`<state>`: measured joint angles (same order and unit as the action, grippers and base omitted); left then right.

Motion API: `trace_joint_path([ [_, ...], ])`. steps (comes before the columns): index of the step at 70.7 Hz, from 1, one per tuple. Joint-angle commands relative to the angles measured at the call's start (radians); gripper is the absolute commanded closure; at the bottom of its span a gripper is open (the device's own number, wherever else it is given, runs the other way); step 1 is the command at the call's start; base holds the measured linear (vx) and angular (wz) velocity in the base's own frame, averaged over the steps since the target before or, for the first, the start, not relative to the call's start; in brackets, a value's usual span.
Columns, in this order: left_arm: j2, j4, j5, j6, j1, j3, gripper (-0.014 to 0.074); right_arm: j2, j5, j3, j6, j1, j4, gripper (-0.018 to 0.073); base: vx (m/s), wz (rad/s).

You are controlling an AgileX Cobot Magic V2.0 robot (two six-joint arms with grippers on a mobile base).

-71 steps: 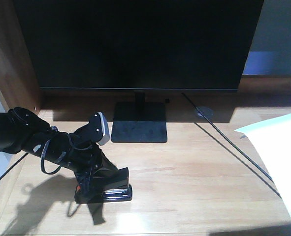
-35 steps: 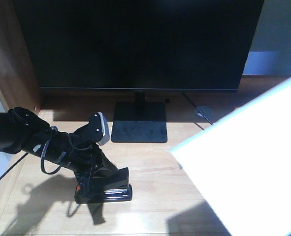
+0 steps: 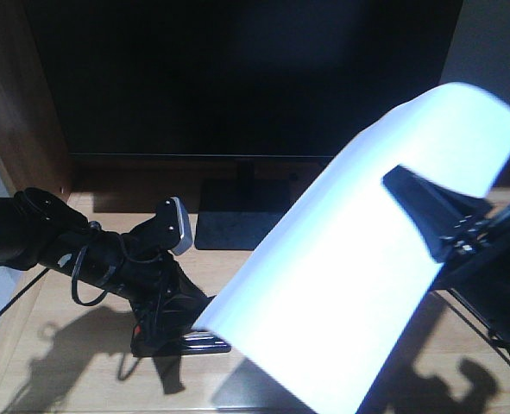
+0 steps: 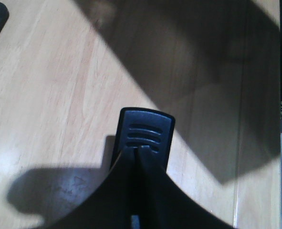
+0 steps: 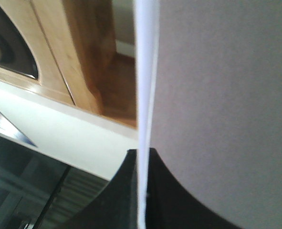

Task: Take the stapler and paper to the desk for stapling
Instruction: 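Swing the white paper with the right gripper over the desk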

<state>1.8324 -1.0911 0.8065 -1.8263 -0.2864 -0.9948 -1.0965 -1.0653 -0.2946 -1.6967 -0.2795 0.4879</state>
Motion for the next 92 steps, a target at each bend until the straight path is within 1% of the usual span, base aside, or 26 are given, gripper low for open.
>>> trace_joint_path([
  [1, -0.045, -0.047, 0.03, -0.001, -0.005, -0.021, 0.0603, -0.083, -0.162, -0.033, -0.02, 0.019, 0.051, 0.0564, 0.0, 0.0],
  [4, -0.045, -0.047, 0.03, -0.001, -0.005, -0.021, 0.0603, -0.121, -0.193, -0.033, -0.03, 0.036, 0.084, 0.0564, 0.0, 0.0],
  [7, -0.045, -0.047, 0.03, -0.001, -0.005, -0.021, 0.0603, -0.152, -0.221, -0.033, -0.048, 0.065, 0.139, 0.0564, 0.0, 0.0],
  [11, -0.045, -0.047, 0.03, -0.001, -0.005, -0.021, 0.0603, -0.209, -0.278, -0.033, -0.07, 0.124, 0.24, 0.0564, 0.0, 0.0],
  [14, -0.045, -0.047, 0.03, -0.001, -0.005, -0.021, 0.0603, -0.239, -0.278, -0.033, -0.092, 0.164, 0.305, 0.0564, 0.0, 0.0],
  [15, -0.045, -0.047, 0.03, -0.001, -0.005, -0.021, 0.0603, -0.249, -0.278, -0.033, -0.094, 0.178, 0.342, 0.0564, 0.0, 0.0],
  [16, -0.045, -0.047, 0.03, -0.001, -0.005, -0.021, 0.0603, -0.254, -0.278, -0.033, -0.094, 0.185, 0.354, 0.0564, 0.0, 0.0],
  [20, -0.045, -0.047, 0.03, -0.001, -0.005, -0.021, 0.0603, -0.295, -0.278, -0.033, -0.094, 0.245, 0.461, 0.0564, 0.0, 0.0],
  [21, -0.045, -0.047, 0.03, -0.001, -0.005, -0.021, 0.0603, -0.3, -0.278, -0.033, -0.094, 0.251, 0.472, 0.0564, 0.0, 0.0],
  [24, -0.045, -0.047, 0.03, -0.001, -0.005, -0.021, 0.0603, -0.331, -0.278, -0.033, -0.086, 0.292, 0.533, 0.0564, 0.0, 0.0],
  [29, -0.045, -0.047, 0.03, -0.001, -0.005, -0.021, 0.0603, -0.367, -0.278, -0.033, -0.064, 0.335, 0.614, 0.0564, 0.0, 0.0],
  [39, -0.045, -0.047, 0.03, -0.001, -0.005, -0.021, 0.0603, -0.436, -0.278, -0.033, 0.009, 0.397, 0.726, 0.0564, 0.0, 0.0],
  [44, -0.045, -0.047, 0.03, -0.001, -0.005, -0.021, 0.0603, -0.473, -0.277, -0.033, 0.046, 0.415, 0.759, 0.0564, 0.0, 0.0],
  [49, -0.045, -0.047, 0.03, -0.001, -0.005, -0.021, 0.0603, -0.513, -0.273, -0.033, 0.087, 0.414, 0.775, 0.0564, 0.0, 0.0],
  [59, -0.045, -0.047, 0.03, -0.001, -0.005, -0.021, 0.0603, -0.59, -0.273, -0.033, 0.163, 0.414, 0.787, 0.0564, 0.0, 0.0],
  [69, -0.045, -0.047, 0.03, -0.001, -0.005, -0.021, 0.0603, -0.627, -0.277, -0.033, 0.212, 0.414, 0.798, 0.0564, 0.0, 0.0],
  [85, -0.045, -0.047, 0.03, -0.001, -0.005, -0.021, 0.0603, -0.628, -0.277, -0.033, 0.23, 0.414, 0.881, 0.0564, 0.0, 0.0],
  [92, -0.045, -0.047, 0.03, -0.001, -0.005, -0.021, 0.0603, -0.623, -0.277, -0.033, 0.23, 0.414, 0.89, 0.0564, 0.0, 0.0],
])
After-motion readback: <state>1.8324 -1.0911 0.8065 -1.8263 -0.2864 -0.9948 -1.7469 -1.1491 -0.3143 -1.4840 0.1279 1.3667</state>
